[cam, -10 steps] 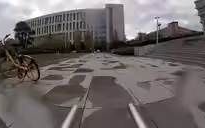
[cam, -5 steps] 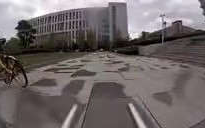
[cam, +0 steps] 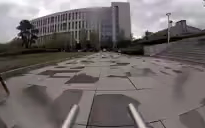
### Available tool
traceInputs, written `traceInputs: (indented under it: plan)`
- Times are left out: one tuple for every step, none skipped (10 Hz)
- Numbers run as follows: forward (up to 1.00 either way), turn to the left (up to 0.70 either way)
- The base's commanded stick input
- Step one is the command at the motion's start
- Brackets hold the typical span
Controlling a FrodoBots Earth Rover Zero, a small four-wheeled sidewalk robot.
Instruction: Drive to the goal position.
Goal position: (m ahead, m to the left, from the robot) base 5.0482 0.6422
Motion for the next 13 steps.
traceInputs:
  plan:
    - [1.0,0.0]
    - [1.0,0.0]
    - [1.0,0.0]
    - [1.0,0.0]
    - [1.0,0.0]
    - [1.0,0.0]
    - [1.0,0.0]
    - [1.0,0.0]
    - [1.0,0.0]
    - [1.0,0.0]
    - [1.0,0.0]
    - [1.0,0.0]
    - [1.0,0.0]
